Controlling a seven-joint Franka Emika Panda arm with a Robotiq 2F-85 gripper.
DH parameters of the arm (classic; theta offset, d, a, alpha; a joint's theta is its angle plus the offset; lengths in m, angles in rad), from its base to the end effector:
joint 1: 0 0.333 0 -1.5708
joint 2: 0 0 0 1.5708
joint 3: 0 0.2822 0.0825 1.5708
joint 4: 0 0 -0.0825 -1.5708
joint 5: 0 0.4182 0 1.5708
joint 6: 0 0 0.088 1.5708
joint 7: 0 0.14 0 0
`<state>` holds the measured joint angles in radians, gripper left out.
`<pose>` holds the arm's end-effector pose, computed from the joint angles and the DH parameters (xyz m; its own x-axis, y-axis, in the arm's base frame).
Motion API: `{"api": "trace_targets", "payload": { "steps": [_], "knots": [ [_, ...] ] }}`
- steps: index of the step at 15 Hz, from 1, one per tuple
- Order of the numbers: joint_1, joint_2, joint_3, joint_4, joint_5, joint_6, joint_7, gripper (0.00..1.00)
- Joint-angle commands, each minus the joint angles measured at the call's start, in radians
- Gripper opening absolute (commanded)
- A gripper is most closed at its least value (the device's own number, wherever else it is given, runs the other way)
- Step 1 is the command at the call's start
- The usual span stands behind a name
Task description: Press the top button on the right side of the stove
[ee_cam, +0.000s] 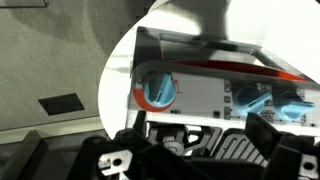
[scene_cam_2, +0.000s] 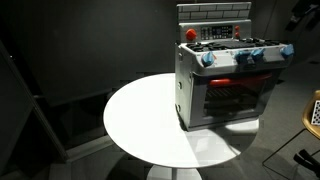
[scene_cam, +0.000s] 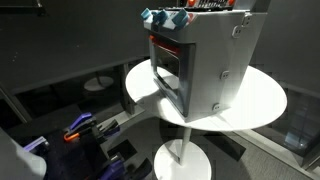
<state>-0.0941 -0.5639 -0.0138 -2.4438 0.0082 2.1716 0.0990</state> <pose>0.4643 -0.0497 0.4582 0.9364 -0.2055 0.2846 -0.2016 -0.9785 -0.0435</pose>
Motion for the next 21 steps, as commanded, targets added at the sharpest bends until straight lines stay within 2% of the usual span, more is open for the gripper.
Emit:
{"api": "trace_targets", "payload": {
  "steps": [1,9,14,21],
  "knots": [
    [-0.041,0.095,0.019,0.066,-0.081,0.091,0.057,1.00],
    [-0.103,0.250,0.044,0.180,-0.264,0.234,0.197,1.00],
    [-0.114,0.341,0.052,0.272,-0.381,0.246,0.303,1.00],
    [-0.087,0.457,0.038,0.375,-0.486,0.228,0.411,1.00]
  ]
}}
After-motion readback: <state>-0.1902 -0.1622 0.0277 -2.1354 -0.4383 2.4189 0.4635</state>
